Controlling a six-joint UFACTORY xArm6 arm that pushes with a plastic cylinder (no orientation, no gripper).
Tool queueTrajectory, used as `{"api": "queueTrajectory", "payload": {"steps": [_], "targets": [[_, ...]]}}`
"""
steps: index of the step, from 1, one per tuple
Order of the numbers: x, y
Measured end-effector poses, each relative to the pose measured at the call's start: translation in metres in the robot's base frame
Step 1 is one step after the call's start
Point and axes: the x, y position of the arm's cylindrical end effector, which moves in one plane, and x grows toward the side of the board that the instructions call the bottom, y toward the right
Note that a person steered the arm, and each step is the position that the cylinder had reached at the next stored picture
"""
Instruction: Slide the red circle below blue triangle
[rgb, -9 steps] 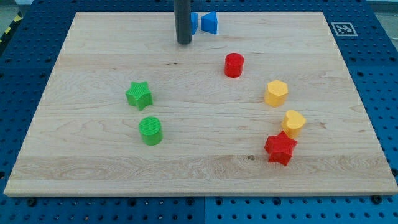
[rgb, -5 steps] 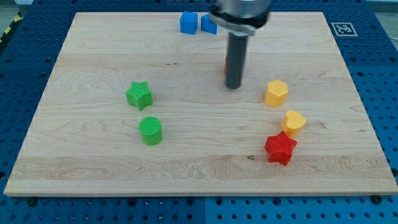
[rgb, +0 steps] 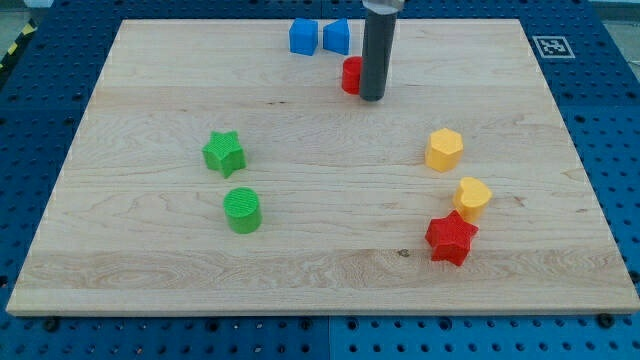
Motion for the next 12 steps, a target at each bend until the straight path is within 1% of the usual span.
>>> {"api": "queueTrajectory", "payload": {"steps": [1,2,5,8,9,11,12], "targets": [[-0.021,0.000],[-0.030,-0.004],[-0.021,-0.007],[-0.010,-0.026],[-0.014,-0.042],[-0.021,-0.042],[-0.032,-0.042]]}}
